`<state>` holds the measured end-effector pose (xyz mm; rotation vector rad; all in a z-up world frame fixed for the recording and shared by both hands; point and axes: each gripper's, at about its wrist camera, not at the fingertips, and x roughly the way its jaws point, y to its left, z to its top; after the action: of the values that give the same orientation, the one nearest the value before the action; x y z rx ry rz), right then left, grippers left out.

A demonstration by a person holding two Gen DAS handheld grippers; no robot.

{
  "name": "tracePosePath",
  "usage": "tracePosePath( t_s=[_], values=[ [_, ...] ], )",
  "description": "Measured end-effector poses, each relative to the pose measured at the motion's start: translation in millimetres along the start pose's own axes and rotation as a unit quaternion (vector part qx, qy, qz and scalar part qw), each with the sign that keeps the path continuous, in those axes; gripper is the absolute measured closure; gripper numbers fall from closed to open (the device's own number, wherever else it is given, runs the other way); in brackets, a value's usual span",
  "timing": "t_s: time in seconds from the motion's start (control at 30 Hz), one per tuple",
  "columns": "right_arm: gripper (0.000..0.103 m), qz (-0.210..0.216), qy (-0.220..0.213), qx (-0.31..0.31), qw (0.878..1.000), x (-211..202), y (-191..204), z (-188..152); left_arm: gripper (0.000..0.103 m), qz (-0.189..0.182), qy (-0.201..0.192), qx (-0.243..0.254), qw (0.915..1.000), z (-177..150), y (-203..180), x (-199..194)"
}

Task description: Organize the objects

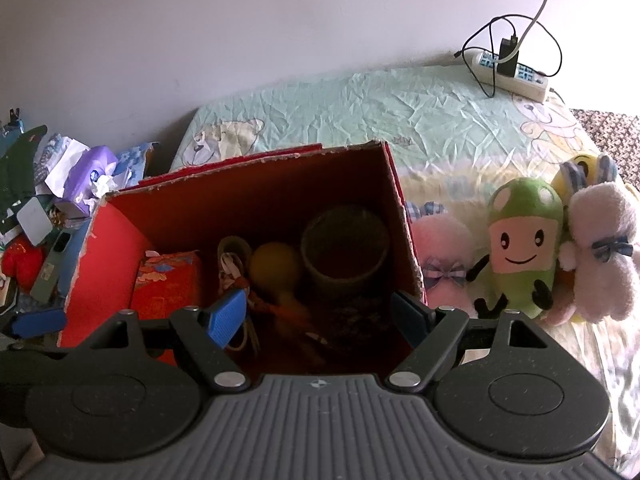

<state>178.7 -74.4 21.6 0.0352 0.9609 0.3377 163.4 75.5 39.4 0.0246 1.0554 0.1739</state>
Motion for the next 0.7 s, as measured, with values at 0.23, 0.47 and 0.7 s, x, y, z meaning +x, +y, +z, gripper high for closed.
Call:
tracePosePath(
  t_s=[0.23,0.47,0.7],
  values=[
    [0.021,0.006,0.01,-0.009,1.0,7.7,3.5,2.2,0.001,0.0,0.009,-0.002,1.0,-0.2,0.8,9.9],
    [0.021,0.009,0.02,-0.018,1.0,15.0,4.1,4.9,0.001,0.001,0.015,-0.006,0.9999,-0.1,-1.1,17.9],
    [0.022,0.011,0.027,-0.022,0.999,21.5,3.7,5.1,0.001,0.002,0.013,-0.011,0.9999,0.1,-0.5,24.5]
  ],
)
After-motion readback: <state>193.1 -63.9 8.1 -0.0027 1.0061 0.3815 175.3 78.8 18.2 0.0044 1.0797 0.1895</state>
